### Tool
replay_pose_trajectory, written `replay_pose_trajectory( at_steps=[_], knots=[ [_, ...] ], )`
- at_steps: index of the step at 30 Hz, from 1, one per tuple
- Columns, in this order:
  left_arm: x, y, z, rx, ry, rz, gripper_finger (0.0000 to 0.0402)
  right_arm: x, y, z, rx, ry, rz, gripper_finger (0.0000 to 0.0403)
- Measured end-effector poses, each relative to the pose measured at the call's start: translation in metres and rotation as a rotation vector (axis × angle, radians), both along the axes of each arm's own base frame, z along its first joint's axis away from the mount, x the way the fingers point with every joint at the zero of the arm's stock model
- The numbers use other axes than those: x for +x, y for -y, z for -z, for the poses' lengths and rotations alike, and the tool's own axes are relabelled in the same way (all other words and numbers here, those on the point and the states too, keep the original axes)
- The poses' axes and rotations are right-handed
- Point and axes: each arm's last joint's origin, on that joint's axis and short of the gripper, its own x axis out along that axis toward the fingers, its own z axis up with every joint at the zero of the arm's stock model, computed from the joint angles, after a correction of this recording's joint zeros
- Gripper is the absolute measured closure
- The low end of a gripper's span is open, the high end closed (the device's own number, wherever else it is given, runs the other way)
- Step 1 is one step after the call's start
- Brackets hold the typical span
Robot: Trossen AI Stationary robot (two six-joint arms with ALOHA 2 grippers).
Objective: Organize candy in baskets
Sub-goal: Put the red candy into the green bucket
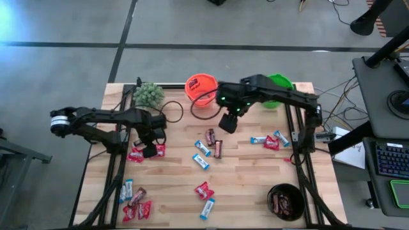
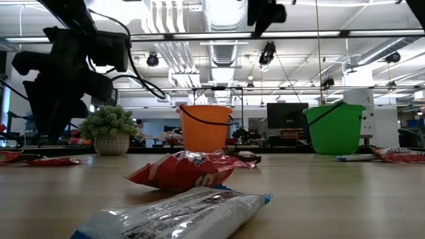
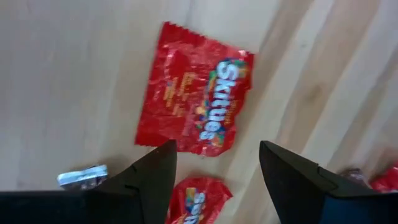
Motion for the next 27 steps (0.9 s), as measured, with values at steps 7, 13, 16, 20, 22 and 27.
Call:
replay_pose_trajectory(
  at_steps=[7,13,16,20,22,27],
  knots=[
    [0.003,-0.001,0.004,0.025,-0.022,-0.018,0.0190,-0.045,-0.007,-0.043,0.014,0.147,0.078,0.0204],
    [0.007,-0.001,0.004,0.031,0.014,-0.029,0.0190,-0.084,-0.012,-0.073,0.020,0.267,0.127,0.0204],
    [0.010,-0.001,0.004,0.034,0.033,-0.033,0.0190,-0.096,-0.013,-0.081,-0.014,0.301,0.158,0.0204],
    [0.012,0.001,0.005,0.020,0.045,-0.022,0.0190,-0.102,-0.012,-0.084,-0.043,0.314,0.175,0.0204],
    [0.015,0.003,0.006,0.009,0.069,-0.013,0.0190,-0.102,-0.012,-0.084,-0.048,0.313,0.170,0.0204],
    [0.017,0.006,0.013,-0.001,0.052,0.000,0.0190,-0.099,-0.012,-0.081,-0.052,0.297,0.151,0.0204]
  ],
)
